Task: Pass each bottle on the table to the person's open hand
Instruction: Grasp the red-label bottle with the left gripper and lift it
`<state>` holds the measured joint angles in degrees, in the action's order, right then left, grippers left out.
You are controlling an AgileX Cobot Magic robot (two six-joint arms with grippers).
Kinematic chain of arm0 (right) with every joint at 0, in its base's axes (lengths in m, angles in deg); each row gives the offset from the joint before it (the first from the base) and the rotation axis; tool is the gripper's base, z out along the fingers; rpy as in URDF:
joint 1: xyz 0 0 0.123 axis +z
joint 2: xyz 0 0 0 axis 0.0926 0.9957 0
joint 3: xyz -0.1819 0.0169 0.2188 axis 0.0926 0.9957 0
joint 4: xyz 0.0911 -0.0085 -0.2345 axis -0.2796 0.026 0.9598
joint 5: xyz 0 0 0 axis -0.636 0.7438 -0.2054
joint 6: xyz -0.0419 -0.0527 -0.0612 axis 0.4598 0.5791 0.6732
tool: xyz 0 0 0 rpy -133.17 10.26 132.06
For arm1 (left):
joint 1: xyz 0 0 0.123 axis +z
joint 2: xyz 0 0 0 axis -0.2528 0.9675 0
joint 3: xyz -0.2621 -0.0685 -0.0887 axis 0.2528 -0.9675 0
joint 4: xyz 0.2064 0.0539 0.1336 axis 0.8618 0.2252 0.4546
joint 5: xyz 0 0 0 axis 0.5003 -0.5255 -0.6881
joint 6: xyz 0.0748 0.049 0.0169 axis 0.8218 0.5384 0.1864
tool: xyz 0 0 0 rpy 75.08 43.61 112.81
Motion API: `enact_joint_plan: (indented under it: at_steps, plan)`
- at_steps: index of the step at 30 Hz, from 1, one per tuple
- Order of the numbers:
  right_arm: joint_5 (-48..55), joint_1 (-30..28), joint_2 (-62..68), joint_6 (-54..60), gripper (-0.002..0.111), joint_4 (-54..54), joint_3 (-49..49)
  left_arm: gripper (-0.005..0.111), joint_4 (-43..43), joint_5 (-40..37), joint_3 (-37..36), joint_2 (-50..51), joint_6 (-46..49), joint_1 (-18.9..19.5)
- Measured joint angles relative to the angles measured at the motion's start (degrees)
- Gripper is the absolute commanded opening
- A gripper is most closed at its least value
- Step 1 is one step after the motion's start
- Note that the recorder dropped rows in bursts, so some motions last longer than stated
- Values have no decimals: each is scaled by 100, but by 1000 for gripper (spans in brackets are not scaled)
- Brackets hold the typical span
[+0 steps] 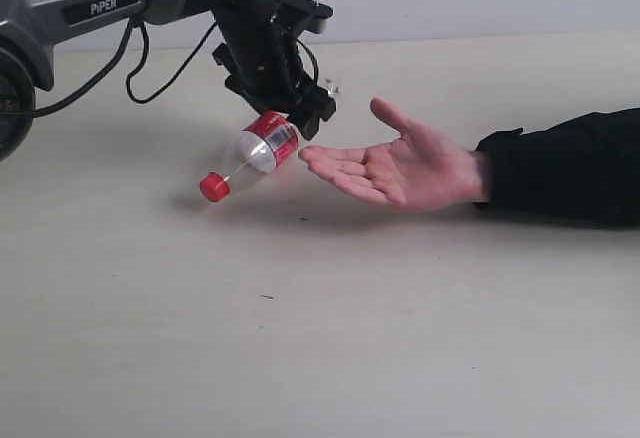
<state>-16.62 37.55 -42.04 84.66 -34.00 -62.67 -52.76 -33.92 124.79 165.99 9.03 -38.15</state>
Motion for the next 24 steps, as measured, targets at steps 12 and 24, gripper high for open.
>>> enact_joint_plan:
  at_steps: [12,24]
  plan:
    - [0,0,0,0,0,0,0,0,456,-172,0,157,296,-9]
    - [0,0,0,0,0,0,0,1,1273,-490,22,-1202,1776,-139]
